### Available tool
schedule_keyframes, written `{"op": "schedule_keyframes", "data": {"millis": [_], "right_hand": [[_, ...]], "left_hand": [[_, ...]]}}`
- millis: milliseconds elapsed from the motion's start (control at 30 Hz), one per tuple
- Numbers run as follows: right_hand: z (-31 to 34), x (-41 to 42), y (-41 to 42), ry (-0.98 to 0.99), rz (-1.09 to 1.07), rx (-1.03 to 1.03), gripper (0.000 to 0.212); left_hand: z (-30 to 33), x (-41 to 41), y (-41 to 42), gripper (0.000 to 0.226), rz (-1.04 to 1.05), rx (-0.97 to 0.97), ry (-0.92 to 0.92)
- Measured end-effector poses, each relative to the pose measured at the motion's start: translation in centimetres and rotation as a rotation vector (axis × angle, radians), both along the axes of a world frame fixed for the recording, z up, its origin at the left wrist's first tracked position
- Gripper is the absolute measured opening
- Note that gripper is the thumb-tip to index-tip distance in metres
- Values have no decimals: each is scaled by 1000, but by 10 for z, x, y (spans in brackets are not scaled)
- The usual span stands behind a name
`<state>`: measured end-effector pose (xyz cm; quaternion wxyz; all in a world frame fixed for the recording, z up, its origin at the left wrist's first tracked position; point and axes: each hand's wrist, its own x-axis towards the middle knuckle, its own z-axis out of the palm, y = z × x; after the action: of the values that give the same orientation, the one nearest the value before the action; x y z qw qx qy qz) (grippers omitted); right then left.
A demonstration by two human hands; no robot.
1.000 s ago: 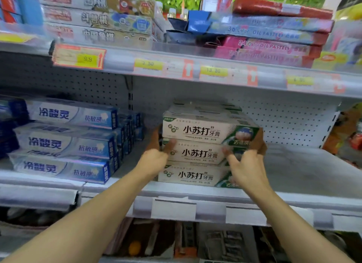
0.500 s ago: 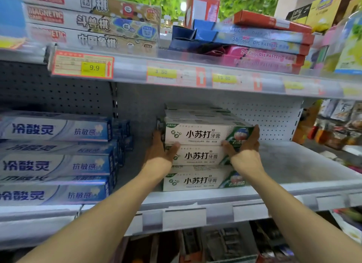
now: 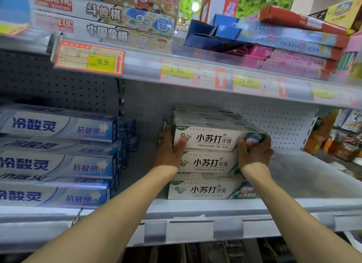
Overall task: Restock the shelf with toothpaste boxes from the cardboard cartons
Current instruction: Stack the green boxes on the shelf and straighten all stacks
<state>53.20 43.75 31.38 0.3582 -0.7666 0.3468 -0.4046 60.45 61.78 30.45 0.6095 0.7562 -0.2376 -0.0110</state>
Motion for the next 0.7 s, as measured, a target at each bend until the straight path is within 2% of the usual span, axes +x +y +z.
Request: {"op": "schedule_keyframes", "data": {"millis": [100, 167, 233, 333, 500, 700], "right_hand": [[-4, -10, 18, 24, -90, -328, 91], [-4, -11, 28, 50, -44, -509, 91], [1, -6, 35, 138, 15, -607, 90], [6, 2, 42, 244, 79, -748, 93], [5, 18, 59, 265, 180, -862, 88], [2, 35, 76, 198, 202, -945, 90]], "left_hand": [[-3, 0, 7, 77, -44, -26, 40], [-4, 4, 12, 67, -18, -61, 133], [-5, 9, 17, 58, 39, -97, 251], [-11, 25, 23, 49, 52, -126, 259], [-24, 54, 21, 44, 87, -220, 401], [-32, 77, 2, 44, 105, -260, 437]]}}
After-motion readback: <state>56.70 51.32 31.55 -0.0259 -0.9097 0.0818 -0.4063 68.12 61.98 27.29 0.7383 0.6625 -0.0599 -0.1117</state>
